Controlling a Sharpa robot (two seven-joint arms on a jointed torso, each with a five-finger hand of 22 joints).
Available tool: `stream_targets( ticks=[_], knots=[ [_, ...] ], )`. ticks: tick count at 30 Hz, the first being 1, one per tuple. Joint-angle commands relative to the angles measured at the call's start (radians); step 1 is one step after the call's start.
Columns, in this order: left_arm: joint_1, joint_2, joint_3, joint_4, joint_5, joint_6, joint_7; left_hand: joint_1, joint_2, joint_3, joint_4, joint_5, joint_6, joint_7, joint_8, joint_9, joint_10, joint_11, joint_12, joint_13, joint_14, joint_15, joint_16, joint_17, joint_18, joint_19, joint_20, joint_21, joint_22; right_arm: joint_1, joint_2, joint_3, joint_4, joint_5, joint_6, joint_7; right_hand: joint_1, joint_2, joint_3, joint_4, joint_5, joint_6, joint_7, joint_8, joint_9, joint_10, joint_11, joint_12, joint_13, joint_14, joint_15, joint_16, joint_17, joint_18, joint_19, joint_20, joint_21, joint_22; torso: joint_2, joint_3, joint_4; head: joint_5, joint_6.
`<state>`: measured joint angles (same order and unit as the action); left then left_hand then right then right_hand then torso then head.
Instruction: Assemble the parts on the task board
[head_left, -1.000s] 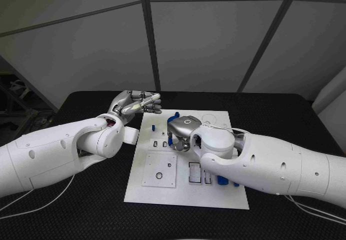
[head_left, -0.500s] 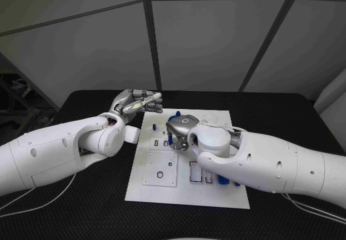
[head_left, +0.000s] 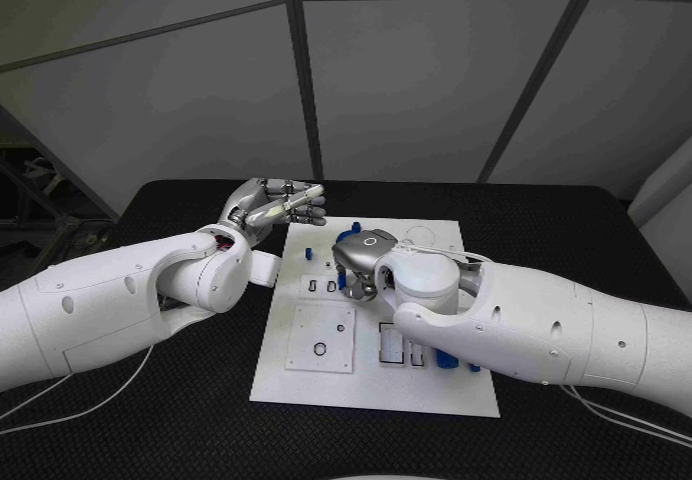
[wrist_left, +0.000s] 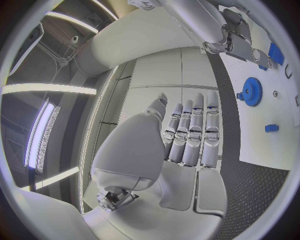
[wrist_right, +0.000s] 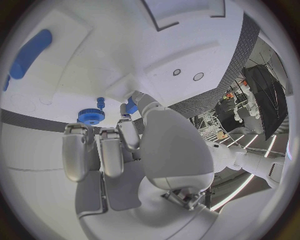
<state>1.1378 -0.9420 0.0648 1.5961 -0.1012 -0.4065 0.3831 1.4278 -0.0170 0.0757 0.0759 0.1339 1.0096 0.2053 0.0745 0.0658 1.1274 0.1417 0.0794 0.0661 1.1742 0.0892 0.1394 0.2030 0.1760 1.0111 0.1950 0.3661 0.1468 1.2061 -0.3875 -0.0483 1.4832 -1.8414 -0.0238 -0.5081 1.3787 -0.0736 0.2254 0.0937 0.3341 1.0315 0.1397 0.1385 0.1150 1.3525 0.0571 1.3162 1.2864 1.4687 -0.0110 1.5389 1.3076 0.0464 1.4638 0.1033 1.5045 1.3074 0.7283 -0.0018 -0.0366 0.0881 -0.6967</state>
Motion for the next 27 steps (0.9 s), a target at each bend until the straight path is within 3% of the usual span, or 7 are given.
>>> stream_targets(
  ticks=[1, 27],
  knots=[
    [0.002, 0.001, 0.001, 0.001, -0.006, 0.006, 0.000, -0.006, -0.002, -0.001, -0.007, -0.004, 0.003, -0.001, -0.007, -0.001, 0.002, 0.004, -0.006, 0.001, 0.006, 0.004, -0.006, 0.001, 0.005, 0.003, 0.001, -0.005, -0.001, 0.002, 0.002, 0.001, -0.002, -0.009, 0.010, -0.002, -0.008, -0.002, 0.004, 0.002, 0.001, 0.006, -0.001, 0.000, 0.001, 0.005, -0.002, 0.001, -0.002, 0.088, -0.001, 0.002, 0.203, -0.016, 0.008, -0.002, 0.002, 0.139, 0.000, -0.0003, 0.0000, -0.002, 0.000],
    [0.002, 0.001, 0.001, 0.001, -0.006, 0.003, 0.000, -0.006, -0.002, -0.001, -0.008, -0.004, 0.003, 0.000, -0.007, -0.001, 0.002, 0.004, -0.007, 0.001, 0.006, 0.004, -0.007, 0.002, 0.005, 0.002, 0.001, -0.005, -0.001, 0.002, 0.008, 0.000, -0.011, -0.004, 0.008, 0.003, -0.023, -0.017, 0.003, 0.009, -0.002, -0.024, 0.008, -0.016, -0.004, -0.010, 0.005, -0.016, -0.018, 0.086, 0.003, -0.002, 0.196, -0.014, 0.000, 0.000, -0.003, 0.131, 0.000, -0.0004, -0.0001, -0.001, 0.000]
  ],
)
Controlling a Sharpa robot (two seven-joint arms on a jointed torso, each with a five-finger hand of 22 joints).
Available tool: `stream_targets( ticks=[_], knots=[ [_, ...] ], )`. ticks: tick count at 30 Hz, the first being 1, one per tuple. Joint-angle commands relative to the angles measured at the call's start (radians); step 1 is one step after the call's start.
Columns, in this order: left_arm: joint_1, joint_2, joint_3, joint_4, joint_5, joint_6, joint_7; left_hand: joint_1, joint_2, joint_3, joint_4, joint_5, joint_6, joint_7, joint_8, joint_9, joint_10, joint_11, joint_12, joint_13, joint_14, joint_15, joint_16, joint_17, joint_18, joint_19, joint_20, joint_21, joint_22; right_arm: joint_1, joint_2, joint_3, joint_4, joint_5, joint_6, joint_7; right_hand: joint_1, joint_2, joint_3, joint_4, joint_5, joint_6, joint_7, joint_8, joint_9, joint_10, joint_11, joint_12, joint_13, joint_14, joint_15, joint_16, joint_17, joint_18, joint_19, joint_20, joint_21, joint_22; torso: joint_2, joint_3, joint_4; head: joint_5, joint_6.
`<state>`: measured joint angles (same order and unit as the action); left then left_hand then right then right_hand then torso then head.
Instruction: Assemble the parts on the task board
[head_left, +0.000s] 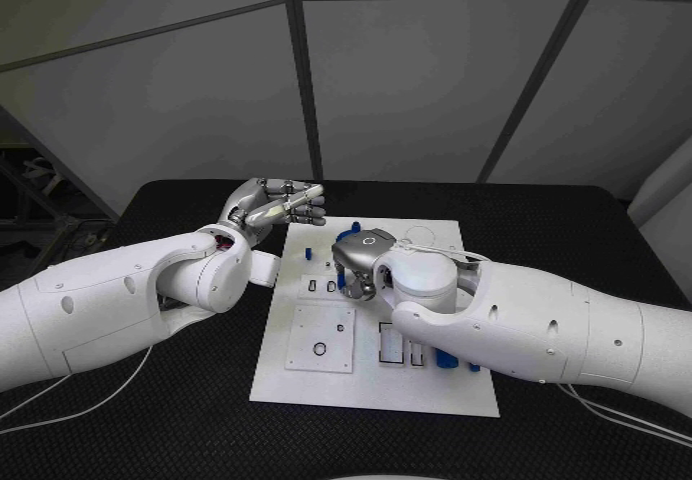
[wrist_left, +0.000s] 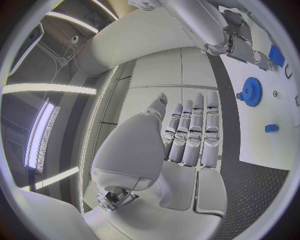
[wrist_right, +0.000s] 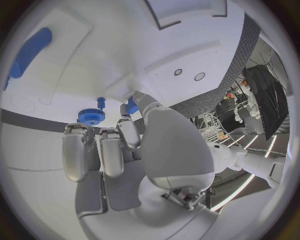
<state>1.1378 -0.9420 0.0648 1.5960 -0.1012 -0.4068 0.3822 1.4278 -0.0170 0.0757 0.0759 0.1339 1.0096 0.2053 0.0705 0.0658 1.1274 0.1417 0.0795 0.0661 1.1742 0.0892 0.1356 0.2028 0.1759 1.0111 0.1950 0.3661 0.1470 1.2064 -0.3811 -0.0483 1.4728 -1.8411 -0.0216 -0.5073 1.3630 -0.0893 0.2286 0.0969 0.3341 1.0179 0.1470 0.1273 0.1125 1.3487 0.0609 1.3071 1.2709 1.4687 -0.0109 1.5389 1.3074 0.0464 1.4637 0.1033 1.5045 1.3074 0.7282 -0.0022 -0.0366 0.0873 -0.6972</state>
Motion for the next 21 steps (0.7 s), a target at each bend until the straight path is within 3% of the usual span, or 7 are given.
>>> stream_targets(
  ticks=[1, 21],
  knots=[
    [0.002, 0.001, 0.001, 0.001, -0.006, 0.004, 0.001, -0.006, -0.002, -0.001, -0.008, -0.004, 0.003, 0.000, -0.003, -0.001, 0.002, 0.004, -0.007, 0.001, 0.006, 0.004, -0.003, 0.002, 0.005, 0.002, 0.001, -0.005, -0.001, 0.002, 0.002, 0.001, -0.001, -0.004, 0.006, 0.003, -0.008, -0.001, -0.001, 0.005, -0.002, -0.010, 0.001, -0.005, -0.001, -0.006, 0.001, -0.007, -0.003, 0.086, 0.003, -0.002, 0.197, -0.014, 0.000, 0.000, -0.003, 0.131, 0.000, 0.0000, -0.0001, 0.000, 0.001],
    [0.002, 0.001, 0.001, -0.002, -0.006, 0.003, 0.000, -0.006, -0.002, -0.001, -0.008, -0.004, 0.002, 0.001, -0.004, -0.001, 0.001, 0.005, -0.008, 0.000, 0.006, 0.004, -0.005, 0.002, 0.005, 0.002, 0.001, -0.006, -0.001, 0.002, 0.005, 0.001, -0.003, -0.004, 0.008, 0.004, -0.020, -0.014, -0.005, 0.012, -0.008, -0.032, 0.008, -0.016, -0.004, -0.020, 0.008, -0.022, -0.017, 0.083, 0.008, -0.008, 0.185, -0.011, -0.010, 0.005, -0.010, 0.119, 0.000, 0.0000, -0.0001, 0.002, 0.000]
  ],
)
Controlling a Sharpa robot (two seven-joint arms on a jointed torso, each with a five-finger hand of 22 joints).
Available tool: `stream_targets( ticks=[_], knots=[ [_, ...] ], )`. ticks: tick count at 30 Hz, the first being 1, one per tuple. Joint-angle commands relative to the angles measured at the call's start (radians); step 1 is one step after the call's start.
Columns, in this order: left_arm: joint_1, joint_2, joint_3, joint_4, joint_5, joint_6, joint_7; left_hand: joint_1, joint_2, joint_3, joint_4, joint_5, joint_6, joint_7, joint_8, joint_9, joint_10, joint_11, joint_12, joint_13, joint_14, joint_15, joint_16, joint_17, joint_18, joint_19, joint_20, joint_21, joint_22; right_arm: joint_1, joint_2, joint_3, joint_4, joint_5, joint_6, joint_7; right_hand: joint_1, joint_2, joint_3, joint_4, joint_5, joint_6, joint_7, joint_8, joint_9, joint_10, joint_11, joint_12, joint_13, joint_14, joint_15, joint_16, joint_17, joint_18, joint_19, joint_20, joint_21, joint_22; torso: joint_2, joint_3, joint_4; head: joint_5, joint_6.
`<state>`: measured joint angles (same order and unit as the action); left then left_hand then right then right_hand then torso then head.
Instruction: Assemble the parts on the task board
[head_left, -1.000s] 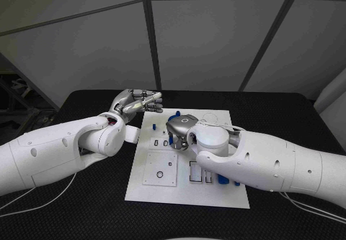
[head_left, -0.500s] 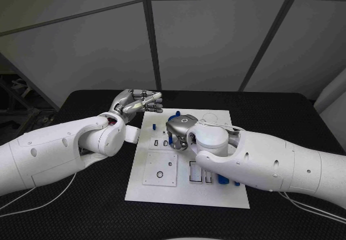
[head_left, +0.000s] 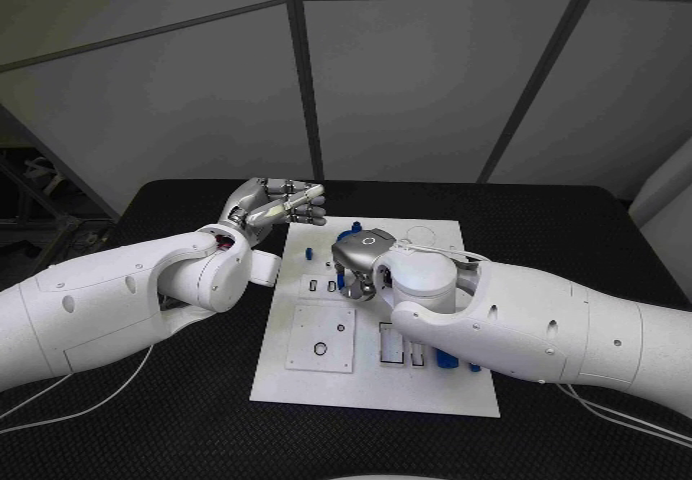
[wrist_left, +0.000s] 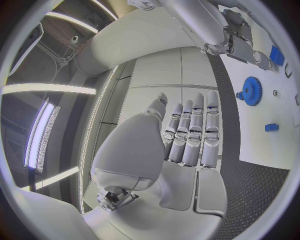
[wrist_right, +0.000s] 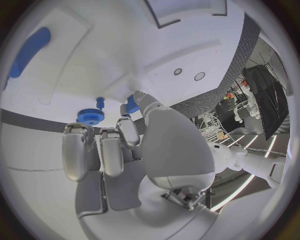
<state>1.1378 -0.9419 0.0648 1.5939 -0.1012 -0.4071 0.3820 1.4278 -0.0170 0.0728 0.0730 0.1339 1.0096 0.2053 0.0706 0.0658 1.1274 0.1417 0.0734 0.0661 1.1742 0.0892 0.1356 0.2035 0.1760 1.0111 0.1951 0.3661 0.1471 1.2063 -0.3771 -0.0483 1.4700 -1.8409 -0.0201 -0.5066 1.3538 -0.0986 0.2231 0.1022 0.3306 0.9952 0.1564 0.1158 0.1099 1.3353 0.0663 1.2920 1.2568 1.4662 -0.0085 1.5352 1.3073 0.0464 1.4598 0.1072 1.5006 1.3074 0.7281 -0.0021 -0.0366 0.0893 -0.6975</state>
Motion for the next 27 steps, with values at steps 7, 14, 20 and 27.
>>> stream_targets(
  ticks=[7, 14, 20, 27],
  knots=[
    [0.002, 0.000, 0.001, 0.001, -0.006, 0.003, 0.001, -0.006, -0.002, 0.002, -0.006, -0.004, 0.002, 0.001, -0.004, -0.001, 0.001, 0.005, -0.002, 0.000, 0.006, 0.004, -0.005, 0.002, 0.005, 0.002, 0.001, -0.006, -0.002, 0.002, 0.002, 0.001, -0.002, -0.004, 0.010, 0.003, -0.012, -0.005, 0.000, 0.007, -0.005, -0.010, -0.001, -0.005, -0.001, -0.007, 0.003, -0.007, -0.004, 0.085, 0.006, -0.005, 0.184, -0.011, -0.006, 0.001, -0.006, 0.119, 0.000, 0.0000, 0.0001, -0.001, 0.000],
    [0.002, 0.000, 0.001, 0.001, -0.006, 0.003, 0.000, -0.006, -0.002, 0.002, -0.006, -0.004, 0.002, 0.001, -0.004, -0.001, 0.001, 0.005, -0.002, 0.000, 0.006, 0.004, -0.005, 0.002, 0.005, 0.002, 0.001, -0.006, -0.002, 0.002, 0.003, 0.001, -0.005, -0.001, 0.014, 0.004, -0.013, -0.006, 0.000, 0.008, -0.005, -0.011, -0.001, -0.005, -0.001, -0.009, 0.003, -0.009, -0.006, 0.085, 0.007, -0.006, 0.182, -0.010, -0.009, 0.002, -0.008, 0.116, 0.000, -0.0002, 0.0003, -0.002, -0.001],
    [0.002, 0.000, 0.001, 0.001, -0.006, 0.003, 0.000, -0.006, -0.002, 0.002, -0.006, -0.004, 0.002, 0.001, -0.004, -0.001, 0.001, 0.005, -0.002, 0.000, 0.006, 0.004, -0.005, 0.002, 0.005, 0.002, 0.001, -0.006, -0.002, 0.002, 0.003, 0.001, -0.006, 0.000, 0.013, 0.004, -0.016, -0.011, -0.001, 0.010, -0.008, -0.026, 0.003, -0.012, -0.003, -0.020, 0.006, -0.021, -0.017, 0.082, 0.009, -0.012, 0.172, -0.008, -0.017, 0.004, -0.014, 0.105, 0.000, 0.0002, -0.0002, -0.002, -0.001],
    [0.002, 0.000, 0.001, 0.000, -0.006, 0.003, 0.000, -0.006, -0.002, 0.002, -0.006, -0.004, 0.002, 0.001, -0.004, -0.001, 0.001, 0.005, -0.002, 0.000, 0.006, 0.004, -0.005, 0.002, 0.005, 0.002, 0.001, -0.006, -0.002, 0.002, 0.002, 0.001, -0.004, 0.000, 0.007, 0.003, -0.024, -0.029, -0.017, 0.020, -0.054, -0.090, 0.016, -0.040, -0.016, -0.042, 0.018, -0.044, -0.041, 0.080, 0.019, -0.018, 0.164, -0.004, -0.030, 0.013, -0.024, 0.090, 0.000, -0.0001, -0.0002, -0.002, -0.001]
  ],
)
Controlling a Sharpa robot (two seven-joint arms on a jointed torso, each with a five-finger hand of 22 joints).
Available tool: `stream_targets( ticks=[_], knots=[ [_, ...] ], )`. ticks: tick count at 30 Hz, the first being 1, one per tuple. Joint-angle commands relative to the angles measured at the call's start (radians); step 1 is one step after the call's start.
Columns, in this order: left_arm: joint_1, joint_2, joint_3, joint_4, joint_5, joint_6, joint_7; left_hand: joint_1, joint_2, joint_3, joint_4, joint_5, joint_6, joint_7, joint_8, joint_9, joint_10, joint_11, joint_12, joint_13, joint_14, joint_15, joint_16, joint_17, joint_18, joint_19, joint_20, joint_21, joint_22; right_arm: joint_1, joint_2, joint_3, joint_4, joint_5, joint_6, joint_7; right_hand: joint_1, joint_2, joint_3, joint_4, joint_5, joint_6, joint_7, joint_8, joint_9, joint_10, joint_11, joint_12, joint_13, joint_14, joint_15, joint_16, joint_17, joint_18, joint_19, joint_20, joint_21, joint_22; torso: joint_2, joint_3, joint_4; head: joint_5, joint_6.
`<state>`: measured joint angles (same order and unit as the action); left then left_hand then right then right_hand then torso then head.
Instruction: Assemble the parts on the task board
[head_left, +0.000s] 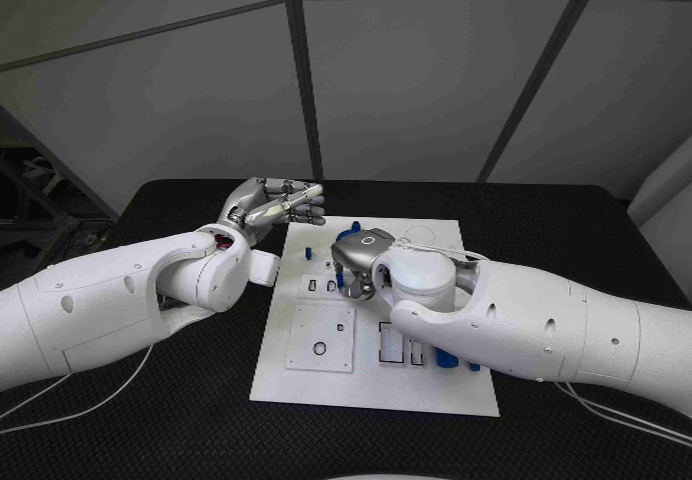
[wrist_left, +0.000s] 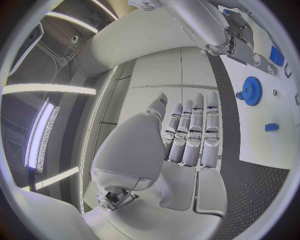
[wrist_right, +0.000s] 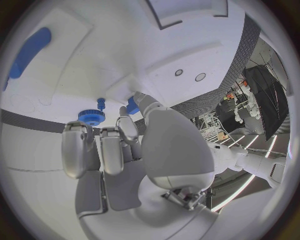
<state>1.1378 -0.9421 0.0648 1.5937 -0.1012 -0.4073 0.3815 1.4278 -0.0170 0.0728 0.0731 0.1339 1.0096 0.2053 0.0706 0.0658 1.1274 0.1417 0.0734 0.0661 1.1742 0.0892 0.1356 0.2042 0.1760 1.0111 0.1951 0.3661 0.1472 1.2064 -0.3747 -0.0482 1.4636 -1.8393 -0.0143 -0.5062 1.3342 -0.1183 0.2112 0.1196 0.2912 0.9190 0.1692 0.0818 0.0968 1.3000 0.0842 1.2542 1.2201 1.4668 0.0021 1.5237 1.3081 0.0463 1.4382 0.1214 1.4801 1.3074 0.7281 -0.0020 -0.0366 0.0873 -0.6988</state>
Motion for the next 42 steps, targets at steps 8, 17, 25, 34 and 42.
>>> stream_targets(
  ticks=[8, 17, 25, 34, 42],
  knots=[
    [0.002, -0.001, 0.001, -0.004, -0.012, 0.003, -0.003, -0.005, -0.003, 0.002, -0.007, -0.004, 0.001, 0.001, -0.005, -0.001, 0.000, 0.005, -0.003, 0.000, 0.006, 0.005, -0.006, 0.002, 0.005, 0.002, 0.002, -0.006, -0.002, 0.002, -0.023, 0.000, 0.030, -0.003, -0.018, -0.002, -0.001, -0.029, -0.033, 0.024, -0.033, -0.049, 0.012, -0.012, -0.012, -0.026, 0.010, -0.024, -0.024, 0.078, 0.017, -0.009, 0.159, -0.001, -0.020, 0.007, -0.013, 0.077, -0.001, 0.0009, -0.0006, 0.002, -0.002],
    [0.002, -0.002, 0.001, -0.012, -0.029, 0.002, -0.016, -0.007, -0.004, 0.002, -0.010, -0.005, 0.003, -0.001, -0.004, -0.001, 0.004, 0.003, -0.003, 0.001, 0.019, 0.001, -0.003, 0.009, 0.007, 0.010, -0.001, -0.002, 0.000, 0.001, -0.070, 0.000, 0.081, -0.011, -0.100, 0.005, 0.015, -0.038, -0.055, 0.052, -0.020, -0.053, 0.013, -0.002, -0.013, -0.026, 0.012, -0.022, -0.026, 0.077, 0.019, -0.012, 0.155, 0.000, -0.022, 0.011, -0.016, 0.074, -0.001, 0.0008, 0.0004, 0.001, 0.001],
    [0.002, -0.013, 0.001, -0.025, -0.165, 0.021, -0.147, -0.078, -0.015, -0.034, 0.028, -0.002, 0.071, -0.048, 0.024, 0.008, 0.151, -0.053, 0.057, 0.035, 0.233, -0.067, 0.158, 0.107, 0.010, 0.159, -0.057, 0.103, 0.053, 0.007, -0.204, 0.002, 0.137, 0.135, -0.404, 0.255, 0.072, -0.019, -0.029, 0.062, 0.000, 0.000, -0.002, 0.043, -0.003, -0.042, -0.004, -0.044, -0.051, 0.056, 0.006, -0.060, 0.080, 0.020, -0.085, 0.001, -0.065, -0.006, -0.006, 0.0009, -0.0023, 0.005, 0.006],
    [0.033, -0.013, 0.002, -0.052, -0.461, 0.171, -0.472, -0.169, -0.014, -0.112, 0.116, 0.003, 0.133, -0.105, 0.079, 0.065, 0.257, -0.126, 0.266, 0.231, 0.307, -0.133, 0.953, 0.825, -0.026, 0.292, -0.134, 0.516, 0.431, 0.020, -0.355, 0.010, 0.151, 0.661, -0.410, 0.607, 0.113, -0.008, 0.027, 0.062, -0.002, 0.081, -0.026, 0.100, 0.005, -0.305, -0.024, -0.445, -0.437, -0.129, -0.012, -0.489, -0.417, 0.127, -0.495, -0.018, -0.455, -0.522, -0.028, 0.0052, -0.0027, 0.004, 0.004],
    [0.088, 0.033, 0.001, -0.081, -0.687, 0.345, -0.760, -0.177, 0.022, -0.185, 0.182, 0.009, 0.094, -0.138, 0.219, 0.220, 0.201, -0.149, 0.870, 0.821, 0.311, -0.160, 1.108, 0.978, -0.098, 0.411, -0.162, 0.960, 1.008, 0.022, -0.446, 0.025, 0.142, 0.997, -0.376, 0.709, 0.126, -0.033, 0.089, 0.069, 0.003, 0.111, -0.015, 0.092, -0.003, -0.205, -0.009, -0.865, -0.819, -0.281, 0.026, -1.069, -0.793, 0.135, -0.608, 0.022, -0.766, -0.742, -0.049, 0.0097, 0.0005, 0.002, -0.001]
  ],
)
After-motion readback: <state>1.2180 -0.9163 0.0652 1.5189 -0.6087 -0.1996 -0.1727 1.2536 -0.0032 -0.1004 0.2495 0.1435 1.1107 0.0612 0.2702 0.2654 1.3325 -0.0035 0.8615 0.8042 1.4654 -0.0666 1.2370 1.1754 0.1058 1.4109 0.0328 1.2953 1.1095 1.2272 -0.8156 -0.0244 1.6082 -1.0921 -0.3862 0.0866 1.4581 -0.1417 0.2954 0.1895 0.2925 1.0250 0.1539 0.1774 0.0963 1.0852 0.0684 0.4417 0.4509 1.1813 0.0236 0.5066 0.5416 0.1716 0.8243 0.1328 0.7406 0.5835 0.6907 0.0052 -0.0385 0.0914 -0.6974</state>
